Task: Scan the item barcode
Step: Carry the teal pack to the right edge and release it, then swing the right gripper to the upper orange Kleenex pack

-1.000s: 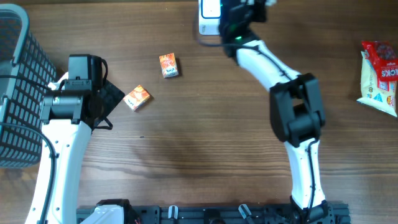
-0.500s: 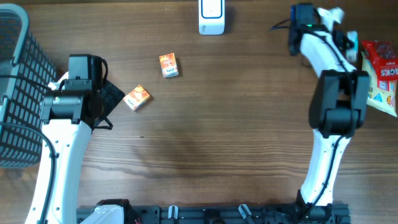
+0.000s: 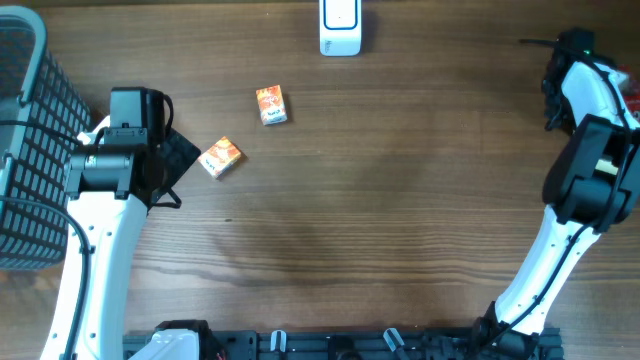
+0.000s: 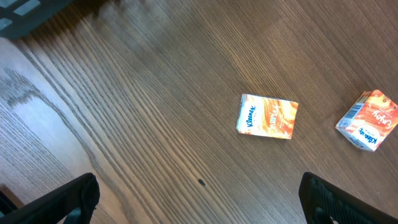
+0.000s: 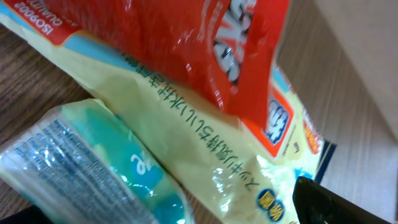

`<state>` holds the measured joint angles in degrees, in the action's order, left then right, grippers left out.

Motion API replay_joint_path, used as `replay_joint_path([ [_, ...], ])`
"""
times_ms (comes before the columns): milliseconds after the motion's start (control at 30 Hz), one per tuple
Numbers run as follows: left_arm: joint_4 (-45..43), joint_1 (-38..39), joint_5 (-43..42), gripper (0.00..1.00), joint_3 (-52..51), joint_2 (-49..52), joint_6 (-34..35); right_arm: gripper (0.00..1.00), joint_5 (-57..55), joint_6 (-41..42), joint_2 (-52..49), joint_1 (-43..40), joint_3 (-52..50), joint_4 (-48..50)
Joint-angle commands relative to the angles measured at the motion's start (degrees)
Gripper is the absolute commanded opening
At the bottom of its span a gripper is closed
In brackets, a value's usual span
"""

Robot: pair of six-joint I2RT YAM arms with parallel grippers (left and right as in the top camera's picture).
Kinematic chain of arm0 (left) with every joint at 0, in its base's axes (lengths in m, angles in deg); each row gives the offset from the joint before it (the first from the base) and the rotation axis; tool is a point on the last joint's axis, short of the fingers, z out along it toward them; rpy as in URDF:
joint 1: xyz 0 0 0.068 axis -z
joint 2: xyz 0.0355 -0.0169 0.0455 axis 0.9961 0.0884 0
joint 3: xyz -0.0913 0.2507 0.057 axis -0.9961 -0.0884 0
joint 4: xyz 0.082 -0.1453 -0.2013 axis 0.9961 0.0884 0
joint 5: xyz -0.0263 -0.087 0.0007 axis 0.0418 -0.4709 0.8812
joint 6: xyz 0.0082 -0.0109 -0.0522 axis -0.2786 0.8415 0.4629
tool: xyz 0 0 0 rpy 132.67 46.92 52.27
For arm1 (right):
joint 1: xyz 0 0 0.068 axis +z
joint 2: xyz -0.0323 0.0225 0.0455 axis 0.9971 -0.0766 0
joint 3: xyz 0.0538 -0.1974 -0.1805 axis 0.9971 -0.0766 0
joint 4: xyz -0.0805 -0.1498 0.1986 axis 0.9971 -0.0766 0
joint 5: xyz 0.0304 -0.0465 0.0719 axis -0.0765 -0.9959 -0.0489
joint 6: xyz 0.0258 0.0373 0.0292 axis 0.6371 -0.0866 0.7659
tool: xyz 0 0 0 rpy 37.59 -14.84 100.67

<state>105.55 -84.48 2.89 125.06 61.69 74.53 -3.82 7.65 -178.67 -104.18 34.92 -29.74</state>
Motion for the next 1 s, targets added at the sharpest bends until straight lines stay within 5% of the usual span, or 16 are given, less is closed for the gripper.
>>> replay_joint_path([
  [0,0.0,-0.3,-0.2,1.0,-0.1,0.2,0.7,1.0,3.1,-0.4,4.3,0.0,0.0,0.2],
  [300,0.0,-0.3,-0.2,1.0,-0.1,0.2,0.7,1.0,26.9,-2.4,21.3,0.1,0.0,4.9],
  [567,0.0,-0.3,-0.2,1.0,-0.1,0.2,0.7,1.0,82.9,-2.6,27.6,2.0,-0.1,3.4],
  [967,0.0,-0.3,-0.2,1.0,-0.1,0.2,0.7,1.0,71.3,-2.5,19.1,27.4,-0.1,5.5],
])
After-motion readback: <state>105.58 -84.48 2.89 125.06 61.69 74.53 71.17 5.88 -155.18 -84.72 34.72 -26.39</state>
